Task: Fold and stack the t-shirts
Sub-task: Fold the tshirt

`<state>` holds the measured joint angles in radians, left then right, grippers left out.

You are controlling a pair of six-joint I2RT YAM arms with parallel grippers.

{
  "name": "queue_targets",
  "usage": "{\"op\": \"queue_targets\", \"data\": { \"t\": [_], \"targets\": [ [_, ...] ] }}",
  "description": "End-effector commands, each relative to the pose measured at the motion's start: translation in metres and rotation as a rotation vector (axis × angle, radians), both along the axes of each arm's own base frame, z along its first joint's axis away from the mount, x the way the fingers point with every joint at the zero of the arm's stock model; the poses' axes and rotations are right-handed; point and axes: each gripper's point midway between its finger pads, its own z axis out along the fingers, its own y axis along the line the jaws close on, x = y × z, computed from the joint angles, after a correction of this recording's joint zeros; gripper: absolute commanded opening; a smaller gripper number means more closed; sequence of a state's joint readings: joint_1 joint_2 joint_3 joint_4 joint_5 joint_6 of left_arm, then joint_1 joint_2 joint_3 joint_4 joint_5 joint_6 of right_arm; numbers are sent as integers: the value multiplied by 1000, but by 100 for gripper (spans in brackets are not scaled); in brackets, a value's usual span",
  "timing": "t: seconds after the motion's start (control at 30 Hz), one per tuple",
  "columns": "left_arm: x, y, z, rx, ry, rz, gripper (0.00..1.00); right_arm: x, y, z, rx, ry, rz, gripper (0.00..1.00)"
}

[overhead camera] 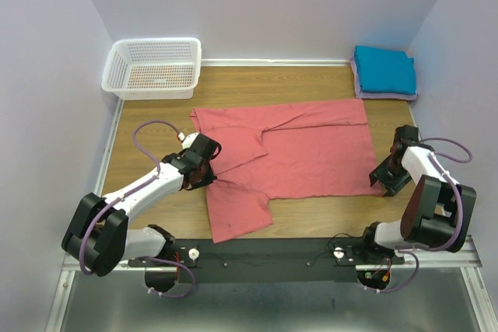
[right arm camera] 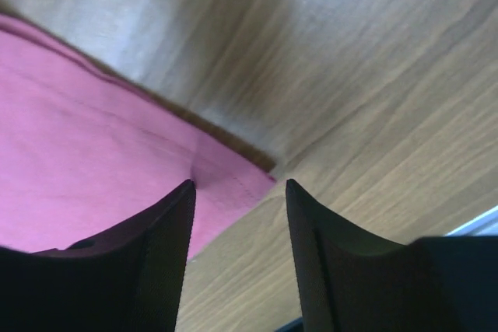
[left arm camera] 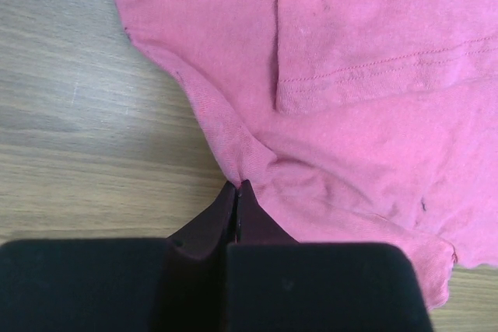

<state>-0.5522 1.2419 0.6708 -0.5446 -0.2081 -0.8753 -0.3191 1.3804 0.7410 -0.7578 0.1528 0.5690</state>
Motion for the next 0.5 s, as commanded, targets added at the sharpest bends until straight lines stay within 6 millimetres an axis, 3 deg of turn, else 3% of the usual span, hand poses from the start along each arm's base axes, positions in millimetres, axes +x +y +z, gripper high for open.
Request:
{"op": "queue_targets", "data": {
  "t": [0.0, 0.33, 0.47],
  "targets": [
    [3, -2, 1, -3, -26, -15, 0, -15, -6, 1, -23, 77, -43, 55],
    [4, -1, 2, -3, -35, -16, 0, -14, 1, -14, 31, 72, -87, 52],
    [3, 0, 3, -3, -32, -19, 0, -15, 3, -24, 54, 78, -104, 44]
  ]
}}
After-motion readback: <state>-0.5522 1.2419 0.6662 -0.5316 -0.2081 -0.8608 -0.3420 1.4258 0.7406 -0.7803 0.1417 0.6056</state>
